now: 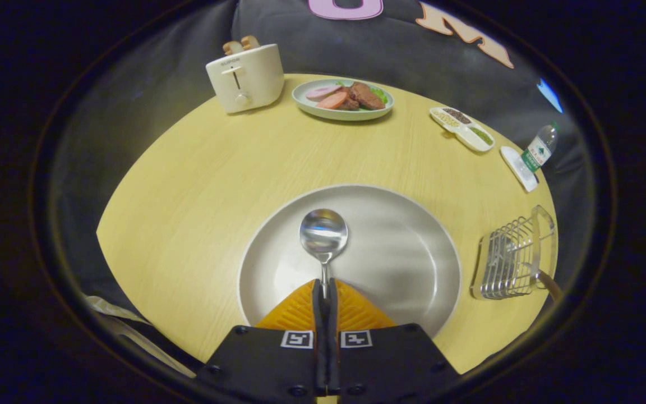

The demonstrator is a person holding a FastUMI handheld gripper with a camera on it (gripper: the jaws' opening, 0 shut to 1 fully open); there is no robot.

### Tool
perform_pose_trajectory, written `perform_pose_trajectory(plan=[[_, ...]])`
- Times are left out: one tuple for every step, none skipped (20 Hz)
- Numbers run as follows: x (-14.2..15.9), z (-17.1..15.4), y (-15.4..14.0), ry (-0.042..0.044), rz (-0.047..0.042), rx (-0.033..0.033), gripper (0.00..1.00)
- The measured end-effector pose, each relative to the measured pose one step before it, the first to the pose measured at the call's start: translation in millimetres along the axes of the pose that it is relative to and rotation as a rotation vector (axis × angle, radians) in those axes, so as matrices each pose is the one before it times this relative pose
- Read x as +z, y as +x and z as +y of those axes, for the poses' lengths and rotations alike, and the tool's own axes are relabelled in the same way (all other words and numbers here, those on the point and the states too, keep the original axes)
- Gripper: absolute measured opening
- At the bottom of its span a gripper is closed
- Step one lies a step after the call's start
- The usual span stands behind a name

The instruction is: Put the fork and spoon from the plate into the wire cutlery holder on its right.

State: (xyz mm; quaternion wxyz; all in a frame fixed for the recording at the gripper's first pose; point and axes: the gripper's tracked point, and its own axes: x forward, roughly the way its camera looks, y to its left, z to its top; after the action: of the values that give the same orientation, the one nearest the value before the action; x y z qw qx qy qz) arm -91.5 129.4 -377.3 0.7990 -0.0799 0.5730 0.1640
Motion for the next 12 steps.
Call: perform_pose_trajectory(plan=[[2.91,-2.17,-3.98,-0.00521,0.00289,0.00346,0.04],[3.31,-3.35,-4.44,-0.00645,0.00035,0.001,0.04],[1.7,-4.07,-5.62,-0.00835,0.00656,0.00073,0.04],[2.74,-5.1,-4.66,-0.00837,0.00495,-0.00149,0.04],[3.74,-5.69,-6.07,-0.00667,-0.00154,-0.00591,0.04],[2.37,-5.79,-5.33,-0.00448,0.00383,-0.00399,0.04],[2.04,-5.69,-5.75,-0.00264,0.00175,-0.00237,0.04],[2.25,-6.32,-5.38,-0.00227,-0.00138,-0.00431,0.04],[2.24,-7.2,-4.86,-0.00414,0.0017,-0.00922,0.04],[2.02,-8.35,-4.21,-0.00612,0.00118,-0.01215,0.04],[1.71,-7.61,-4.45,0.00178,-0.00305,-0.01122,0.04],[1.28,-5.52,-4.61,0.01021,0.00046,-0.00136,0.04]])
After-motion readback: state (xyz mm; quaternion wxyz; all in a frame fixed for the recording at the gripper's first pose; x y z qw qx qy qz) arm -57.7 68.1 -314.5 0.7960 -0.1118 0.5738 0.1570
